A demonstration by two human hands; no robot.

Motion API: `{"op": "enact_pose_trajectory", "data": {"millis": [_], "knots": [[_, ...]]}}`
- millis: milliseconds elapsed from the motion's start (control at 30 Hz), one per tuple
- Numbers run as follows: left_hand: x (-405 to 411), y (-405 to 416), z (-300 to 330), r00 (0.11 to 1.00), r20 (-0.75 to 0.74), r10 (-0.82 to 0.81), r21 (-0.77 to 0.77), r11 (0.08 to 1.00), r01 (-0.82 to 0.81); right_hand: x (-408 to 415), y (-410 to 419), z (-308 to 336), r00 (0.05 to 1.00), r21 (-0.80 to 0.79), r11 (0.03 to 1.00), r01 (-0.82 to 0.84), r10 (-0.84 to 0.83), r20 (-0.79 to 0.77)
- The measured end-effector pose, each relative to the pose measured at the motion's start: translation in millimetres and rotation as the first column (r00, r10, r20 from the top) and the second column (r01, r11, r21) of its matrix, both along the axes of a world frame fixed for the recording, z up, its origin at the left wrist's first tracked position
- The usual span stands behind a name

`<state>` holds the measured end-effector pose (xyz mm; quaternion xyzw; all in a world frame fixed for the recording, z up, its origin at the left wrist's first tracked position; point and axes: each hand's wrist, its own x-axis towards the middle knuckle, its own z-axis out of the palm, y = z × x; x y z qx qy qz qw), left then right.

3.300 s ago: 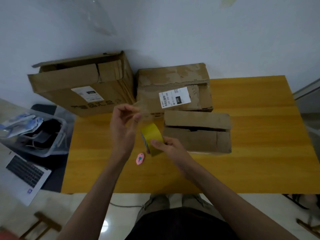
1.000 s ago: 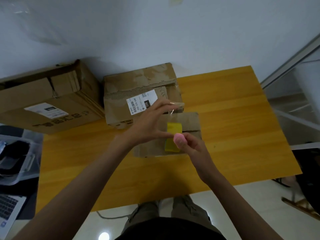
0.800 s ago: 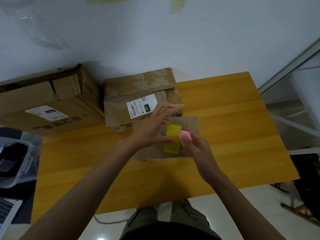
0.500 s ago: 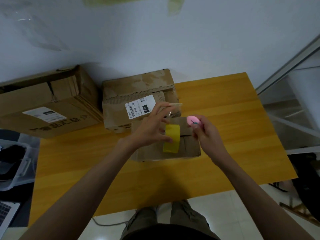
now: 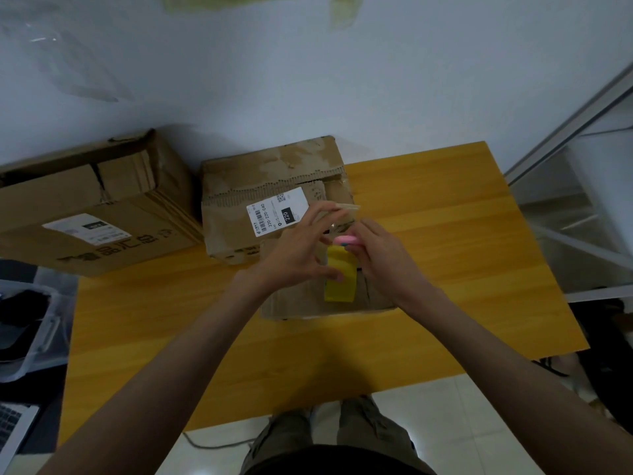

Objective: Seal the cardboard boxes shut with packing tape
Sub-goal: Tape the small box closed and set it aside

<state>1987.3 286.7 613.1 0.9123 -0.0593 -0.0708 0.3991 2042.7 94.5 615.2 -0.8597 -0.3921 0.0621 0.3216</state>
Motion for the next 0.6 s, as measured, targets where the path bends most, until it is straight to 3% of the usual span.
{"op": "enact_pose_trajectory", "data": {"millis": [600], "knots": [[0,1,0,0.999,-0.003,-0.036,0.09,0.995,0.036,7,-4,-10,0.997,-0.026,0.999,-0.027,0.029,0.072]]}}
